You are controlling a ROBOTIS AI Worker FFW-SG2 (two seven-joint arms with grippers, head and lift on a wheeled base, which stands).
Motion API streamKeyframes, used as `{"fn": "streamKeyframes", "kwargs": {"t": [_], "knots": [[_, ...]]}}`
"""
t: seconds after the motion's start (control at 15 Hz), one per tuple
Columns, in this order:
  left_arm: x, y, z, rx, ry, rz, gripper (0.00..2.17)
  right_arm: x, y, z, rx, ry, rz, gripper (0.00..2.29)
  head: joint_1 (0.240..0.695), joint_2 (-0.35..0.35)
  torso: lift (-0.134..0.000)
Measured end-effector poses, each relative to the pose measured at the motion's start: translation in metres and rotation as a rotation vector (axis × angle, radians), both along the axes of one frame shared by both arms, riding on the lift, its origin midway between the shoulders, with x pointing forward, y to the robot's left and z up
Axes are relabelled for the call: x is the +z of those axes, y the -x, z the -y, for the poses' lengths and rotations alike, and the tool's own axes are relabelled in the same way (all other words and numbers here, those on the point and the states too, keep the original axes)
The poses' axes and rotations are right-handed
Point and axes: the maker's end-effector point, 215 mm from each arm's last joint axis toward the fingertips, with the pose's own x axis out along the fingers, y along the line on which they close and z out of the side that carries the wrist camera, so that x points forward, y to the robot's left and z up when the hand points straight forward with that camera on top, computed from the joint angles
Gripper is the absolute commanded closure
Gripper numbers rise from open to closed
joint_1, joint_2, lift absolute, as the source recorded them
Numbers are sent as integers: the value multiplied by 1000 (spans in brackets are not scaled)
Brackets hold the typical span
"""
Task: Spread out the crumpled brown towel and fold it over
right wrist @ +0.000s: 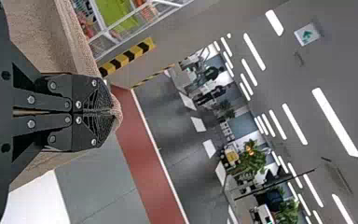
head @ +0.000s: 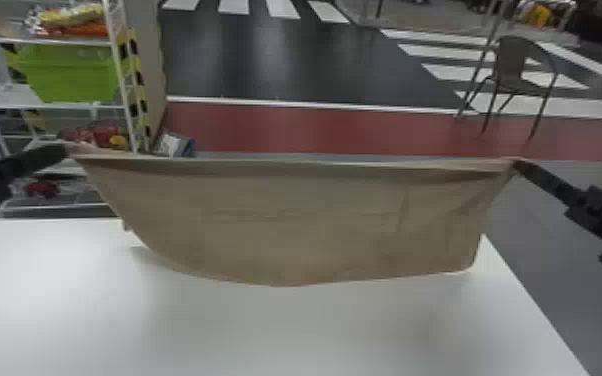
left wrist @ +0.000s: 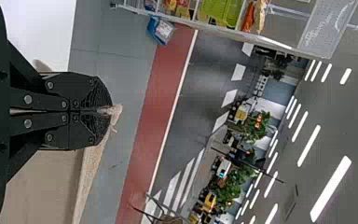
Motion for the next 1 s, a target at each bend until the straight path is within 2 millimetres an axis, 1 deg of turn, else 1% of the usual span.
{"fn": "streamKeyframes", "kwargs": {"t": [0.07,0.13,0.27,0.33,0.4,0.53,0.67,0.8,1.0], "knots": [[-9,10,-1,-2,6,-7,1703,2,4,-1,27,-17,26,1541,522,-167,-123],[-25,23,-3,-2,7,-29,1703,-3,11,-5,55,-21,33,1541,551,-165,-123],[-76,59,-6,4,3,-115,1703,-31,32,-16,118,-18,14,1541,624,-160,-123],[-100,78,-7,10,-4,-152,1703,-51,46,-22,146,-16,-10,1541,659,-159,-123],[-120,97,-7,15,-13,-181,1703,-66,61,-25,166,-16,-31,1541,695,-159,-123],[-145,132,-5,21,-33,-232,1703,-86,91,-32,202,-8,-67,1541,695,-167,-123],[-166,169,-2,25,-51,-288,1703,-105,123,-41,246,20,-116,1541,695,-172,-123],[-193,204,-3,32,-75,-363,1703,-130,157,-48,285,29,-181,1541,695,-178,-123],[-227,243,0,33,-96,-457,1703,-160,197,-44,297,28,-246,1541,695,-209,-123]]}}
